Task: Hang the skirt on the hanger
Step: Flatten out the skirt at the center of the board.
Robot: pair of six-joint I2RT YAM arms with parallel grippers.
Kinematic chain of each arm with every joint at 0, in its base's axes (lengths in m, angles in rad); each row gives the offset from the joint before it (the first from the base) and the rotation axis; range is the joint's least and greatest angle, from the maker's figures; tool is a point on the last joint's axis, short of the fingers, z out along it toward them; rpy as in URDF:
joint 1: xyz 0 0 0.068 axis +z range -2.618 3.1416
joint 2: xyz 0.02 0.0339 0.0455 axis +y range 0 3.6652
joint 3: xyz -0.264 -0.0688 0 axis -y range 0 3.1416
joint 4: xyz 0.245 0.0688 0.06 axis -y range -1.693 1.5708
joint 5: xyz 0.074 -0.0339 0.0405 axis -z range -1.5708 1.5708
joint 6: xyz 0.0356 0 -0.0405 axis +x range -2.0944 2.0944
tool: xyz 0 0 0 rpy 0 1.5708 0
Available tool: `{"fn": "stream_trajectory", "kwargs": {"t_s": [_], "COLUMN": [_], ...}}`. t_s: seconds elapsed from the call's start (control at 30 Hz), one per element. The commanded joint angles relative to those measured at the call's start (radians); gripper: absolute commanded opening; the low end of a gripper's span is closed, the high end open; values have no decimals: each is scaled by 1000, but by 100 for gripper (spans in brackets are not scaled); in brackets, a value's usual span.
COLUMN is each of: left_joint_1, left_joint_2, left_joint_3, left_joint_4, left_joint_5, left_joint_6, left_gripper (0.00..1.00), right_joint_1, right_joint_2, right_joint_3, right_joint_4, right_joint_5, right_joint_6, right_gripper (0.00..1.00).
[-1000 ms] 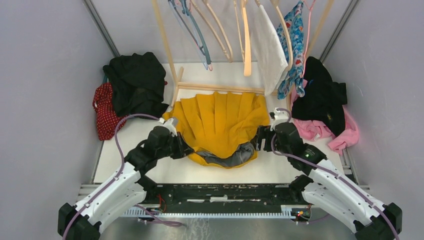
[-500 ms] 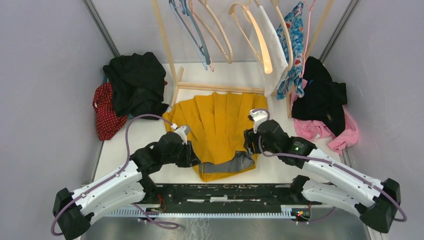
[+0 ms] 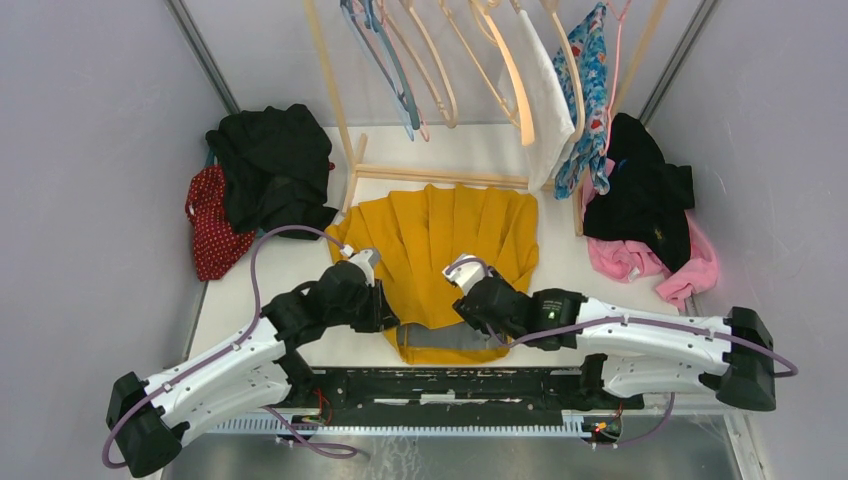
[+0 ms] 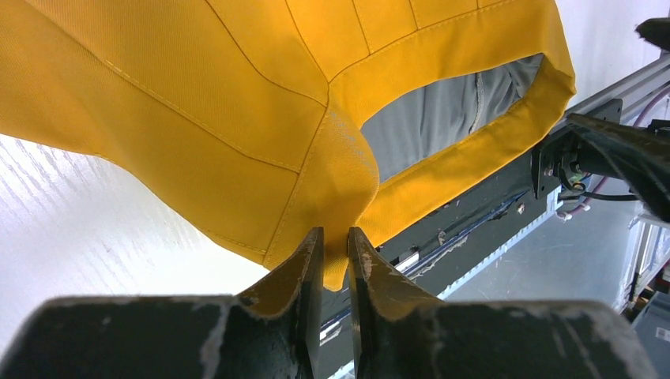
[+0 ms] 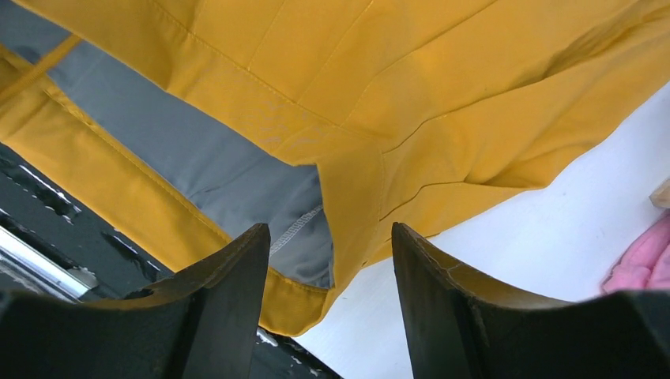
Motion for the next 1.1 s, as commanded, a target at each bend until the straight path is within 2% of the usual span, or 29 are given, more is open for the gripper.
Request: {"fn": "stream_trajectory", "kwargs": {"t_s": [0.0, 0.3, 0.4, 0.5, 0.6, 0.67, 0.73, 0.87, 1.07], "left_joint_1": [-7, -8, -8, -10, -10, -12, -21, -39, -49], "left_joint_2": [-6, -14, -13, -6, 20, 51, 87, 138, 212], "left_joint_3": [36, 32, 25, 15, -2, -12, -8, 60, 174], "left_joint_4": [14, 9, 9, 29, 69, 107, 145, 152, 161], "left_joint_5": [-20, -20, -24, -25, -21, -9, 0, -6, 35], "left_joint_6": [-32, -31, -33, -35, -36, -36, -36, -13, 30], "left_gripper": [24, 23, 23, 23, 22, 20, 19, 18, 18], "right_joint_1": [41, 41, 32, 21, 0, -18, -23, -26, -37], "right_joint_2": [56, 157, 201, 234, 228, 199, 137, -49, -215], "right_joint_3": [39, 54, 57, 52, 37, 29, 16, -1, 89], "right_joint_4": [-13, -14, 18, 65, 110, 107, 89, 58, 14], "right_joint_5": [100, 234, 234, 226, 232, 251, 280, 321, 403], "right_joint_6": [-4, 35, 28, 27, 40, 70, 101, 145, 154], "right_gripper": [64, 67, 66, 58, 22, 5, 1, 1, 1]}}
